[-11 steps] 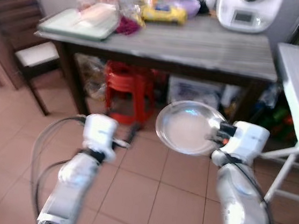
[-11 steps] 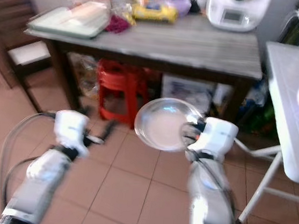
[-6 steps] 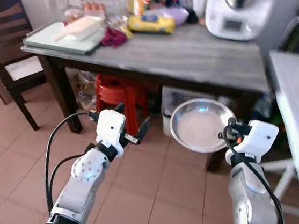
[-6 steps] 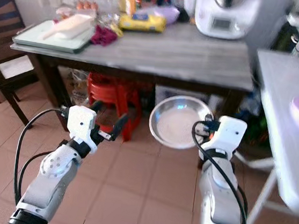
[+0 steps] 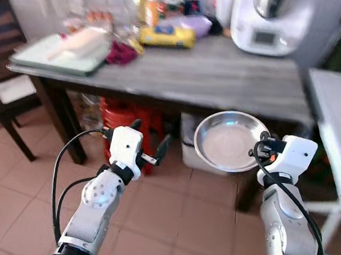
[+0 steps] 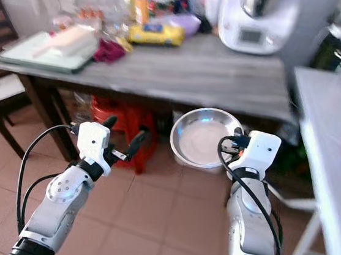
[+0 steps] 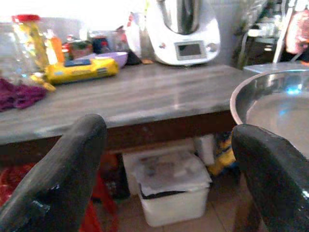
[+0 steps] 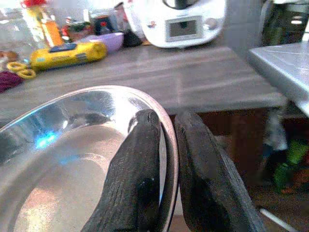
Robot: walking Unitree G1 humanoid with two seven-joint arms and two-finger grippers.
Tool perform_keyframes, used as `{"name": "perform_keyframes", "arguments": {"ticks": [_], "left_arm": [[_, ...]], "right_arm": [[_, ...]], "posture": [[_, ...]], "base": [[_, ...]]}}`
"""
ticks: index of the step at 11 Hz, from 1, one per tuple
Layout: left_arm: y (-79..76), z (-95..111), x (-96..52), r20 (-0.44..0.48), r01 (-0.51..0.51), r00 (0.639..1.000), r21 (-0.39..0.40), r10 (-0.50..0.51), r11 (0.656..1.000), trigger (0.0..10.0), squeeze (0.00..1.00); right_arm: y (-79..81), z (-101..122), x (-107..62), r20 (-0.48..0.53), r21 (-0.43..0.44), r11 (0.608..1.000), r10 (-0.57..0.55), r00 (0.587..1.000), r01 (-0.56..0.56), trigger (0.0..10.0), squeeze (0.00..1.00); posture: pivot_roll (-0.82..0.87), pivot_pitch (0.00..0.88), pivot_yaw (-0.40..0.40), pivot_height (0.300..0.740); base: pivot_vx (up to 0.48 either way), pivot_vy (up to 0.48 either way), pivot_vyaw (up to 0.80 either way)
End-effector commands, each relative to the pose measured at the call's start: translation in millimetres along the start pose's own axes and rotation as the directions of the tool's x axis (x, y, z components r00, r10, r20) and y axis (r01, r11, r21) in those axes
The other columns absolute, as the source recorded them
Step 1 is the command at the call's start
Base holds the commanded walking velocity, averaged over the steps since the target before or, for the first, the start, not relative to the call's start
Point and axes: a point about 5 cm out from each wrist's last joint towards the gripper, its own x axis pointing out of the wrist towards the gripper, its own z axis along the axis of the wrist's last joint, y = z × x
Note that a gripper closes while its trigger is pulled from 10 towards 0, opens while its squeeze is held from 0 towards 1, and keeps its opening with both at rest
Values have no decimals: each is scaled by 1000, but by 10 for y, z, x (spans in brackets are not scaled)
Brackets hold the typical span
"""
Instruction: Setting the table
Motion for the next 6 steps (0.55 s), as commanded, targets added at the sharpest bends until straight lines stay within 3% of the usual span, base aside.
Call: {"name": "perform_keyframes", "arguments": {"ticks": [1, 6], "left_arm": [[45, 26, -11, 4, 6, 1000, 32, -6, 999, 10000, 0], [-12, 0, 3, -2, 31, 1000, 31, -31, 999, 10000, 0]], "right_arm": [[99, 47, 19, 20, 13, 999, 29, 999, -30, 10000, 0], [108, 24, -1, 14, 5, 1000, 25, 1000, -25, 10000, 0]], "posture": [[-42, 40, 71, 740], [-55, 40, 70, 740]], "base": [[401, 0, 0], [404, 0, 0]]}}
